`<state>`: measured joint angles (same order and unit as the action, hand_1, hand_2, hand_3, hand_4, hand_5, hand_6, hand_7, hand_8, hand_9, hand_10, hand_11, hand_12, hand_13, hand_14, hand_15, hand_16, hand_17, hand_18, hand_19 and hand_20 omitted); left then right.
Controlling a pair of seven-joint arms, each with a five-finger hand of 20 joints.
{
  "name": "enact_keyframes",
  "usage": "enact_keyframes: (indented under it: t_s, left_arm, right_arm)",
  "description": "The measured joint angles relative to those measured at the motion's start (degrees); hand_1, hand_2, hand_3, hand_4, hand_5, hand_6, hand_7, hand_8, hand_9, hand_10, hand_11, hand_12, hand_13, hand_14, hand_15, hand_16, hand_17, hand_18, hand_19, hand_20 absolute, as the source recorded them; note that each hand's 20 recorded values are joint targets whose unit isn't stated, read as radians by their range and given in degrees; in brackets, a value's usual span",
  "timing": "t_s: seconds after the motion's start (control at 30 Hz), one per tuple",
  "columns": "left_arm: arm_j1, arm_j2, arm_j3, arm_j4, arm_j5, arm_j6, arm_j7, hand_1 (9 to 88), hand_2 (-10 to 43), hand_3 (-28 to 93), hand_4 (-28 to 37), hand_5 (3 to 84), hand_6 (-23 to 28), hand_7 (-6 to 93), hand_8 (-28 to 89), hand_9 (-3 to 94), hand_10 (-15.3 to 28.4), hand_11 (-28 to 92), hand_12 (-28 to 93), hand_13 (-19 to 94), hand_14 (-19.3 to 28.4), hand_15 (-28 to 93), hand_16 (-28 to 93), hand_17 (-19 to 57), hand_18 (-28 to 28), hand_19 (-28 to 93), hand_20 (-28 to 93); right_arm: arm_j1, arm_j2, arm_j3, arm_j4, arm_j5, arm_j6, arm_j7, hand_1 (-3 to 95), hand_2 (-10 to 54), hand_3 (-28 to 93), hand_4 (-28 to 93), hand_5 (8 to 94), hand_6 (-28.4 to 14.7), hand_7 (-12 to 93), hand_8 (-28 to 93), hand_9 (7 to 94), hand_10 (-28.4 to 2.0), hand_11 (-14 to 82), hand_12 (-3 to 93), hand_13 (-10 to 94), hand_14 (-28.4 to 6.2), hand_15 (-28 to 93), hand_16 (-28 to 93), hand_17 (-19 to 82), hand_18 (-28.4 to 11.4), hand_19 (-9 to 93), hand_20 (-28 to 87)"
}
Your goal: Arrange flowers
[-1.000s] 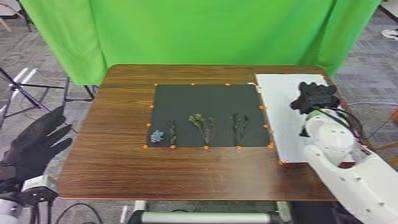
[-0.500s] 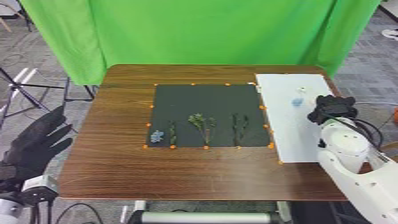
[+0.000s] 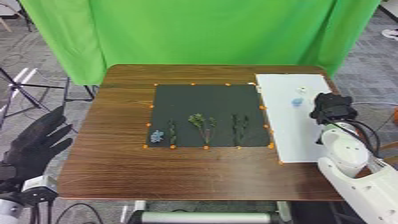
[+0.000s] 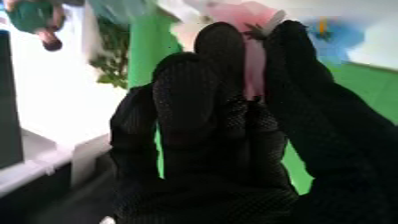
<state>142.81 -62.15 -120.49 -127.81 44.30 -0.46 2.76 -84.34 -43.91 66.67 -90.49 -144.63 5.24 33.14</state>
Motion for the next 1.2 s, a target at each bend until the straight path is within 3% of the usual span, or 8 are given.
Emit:
enact_keyframes:
  t_s: [0.3,0.53,0.87,1.2]
  left_arm:
    - [0.53,-0.17,-0.29,-0.28,0.03,0.09,-0.11,23.6,-0.2,71,-28.3,21.1,0.2,19.0,-10,16.8,8.7,10,19,12,11.6,15,7,-12.3,17.8,35,10]
    - [-0.08,-0.04,0.50,-0.21,0.03,0.14,-0.52,23.6,-0.1,71,-28.3,21.2,0.2,19.0,-10,16.8,8.6,10,20,12,11.7,15,7,-12.4,17.8,35,10]
    - [-0.81,0.47,1.33,-0.17,0.03,0.60,-0.54,23.5,-0.2,71,-28.3,21.1,0.2,19.2,-10,16.9,8.6,10,20,12,11.6,15,7,-12.4,17.8,35,10]
    - [-1.09,1.18,1.98,-0.10,0.06,0.85,-0.49,23.5,-0.1,71,-28.3,21.1,0.2,19.2,-10,16.8,8.6,10,20,12,11.6,15,7,-12.4,17.8,35,10]
  right_arm:
    - [6.13,-1.33,-6.77,-4.36,1.55,-1.17,-4.31,48.1,-9.5,85,-28,67.9,2.6,54,1,83.1,-5.5,25.5,54.7,75,-4.1,64,37,26,-20.4,80,54]
    - [18.22,-9.46,-17.08,-4.75,4.76,-3.40,-13.95,47.5,-9.5,85,-27,67.3,2.7,54,2,82.9,-5.9,25.6,55.3,74,-4.6,64,37,26,-20.4,80,55]
    - [27.72,-25.59,-25.52,1.76,2.30,-10.73,-18.87,47.3,-9.5,85,-27,66.8,2.6,55,1,82.1,-6.2,26.6,55.2,73,-4.8,65,37,25,-20.3,79,55]
    - [29.27,-32.83,-31.52,8.73,-4.07,-11.50,-19.82,47.0,-9.5,85,-28,66.3,2.8,55,1,81.6,-6.0,27.2,54.9,73,-4.5,65,37,25,-20.2,79,55]
